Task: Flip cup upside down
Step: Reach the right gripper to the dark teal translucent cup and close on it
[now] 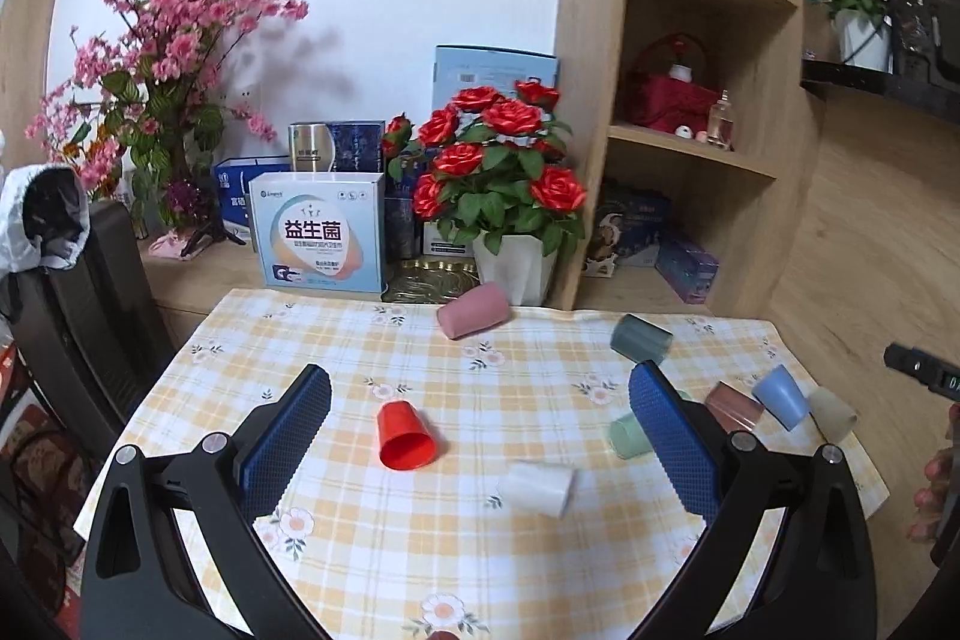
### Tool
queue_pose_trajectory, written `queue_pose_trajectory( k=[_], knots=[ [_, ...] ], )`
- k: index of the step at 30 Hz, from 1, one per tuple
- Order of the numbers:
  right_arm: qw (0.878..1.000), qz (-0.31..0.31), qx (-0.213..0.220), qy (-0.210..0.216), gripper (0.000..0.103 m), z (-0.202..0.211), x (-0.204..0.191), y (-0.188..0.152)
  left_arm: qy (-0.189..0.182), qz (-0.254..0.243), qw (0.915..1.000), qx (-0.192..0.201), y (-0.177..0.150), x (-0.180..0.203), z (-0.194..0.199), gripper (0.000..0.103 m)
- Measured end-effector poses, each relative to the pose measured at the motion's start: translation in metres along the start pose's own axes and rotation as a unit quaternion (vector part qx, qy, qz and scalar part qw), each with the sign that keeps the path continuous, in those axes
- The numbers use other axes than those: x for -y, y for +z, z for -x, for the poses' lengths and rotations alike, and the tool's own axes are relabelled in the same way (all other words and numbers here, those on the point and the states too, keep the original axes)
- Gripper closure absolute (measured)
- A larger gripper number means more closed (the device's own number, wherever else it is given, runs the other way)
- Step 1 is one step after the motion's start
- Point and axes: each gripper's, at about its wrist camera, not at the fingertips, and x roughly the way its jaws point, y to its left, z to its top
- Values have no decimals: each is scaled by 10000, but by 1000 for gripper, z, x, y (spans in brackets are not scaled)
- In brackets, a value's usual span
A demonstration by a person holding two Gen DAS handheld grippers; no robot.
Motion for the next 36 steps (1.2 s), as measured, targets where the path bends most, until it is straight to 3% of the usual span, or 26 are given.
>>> queue_pose_trajectory(
  k=[7,19,30,32,36],
  knots=[
    [9982,77,-593,52,14,-69,7,1,313,16,9995,-100,3,-31,-38,6],
    [9909,517,-1213,275,14,-162,-6,19,419,310,9981,-324,4,-71,-87,6],
    [9817,999,-1612,179,14,-259,-2,48,492,432,9922,-1059,-15,-82,-157,6],
    [9774,1289,-1672,117,14,-287,-5,59,507,475,9902,-1210,-18,-83,-170,6],
    [9508,2329,-2040,85,14,-352,-25,64,411,479,9889,-1345,-21,-80,-189,6]
  ],
)
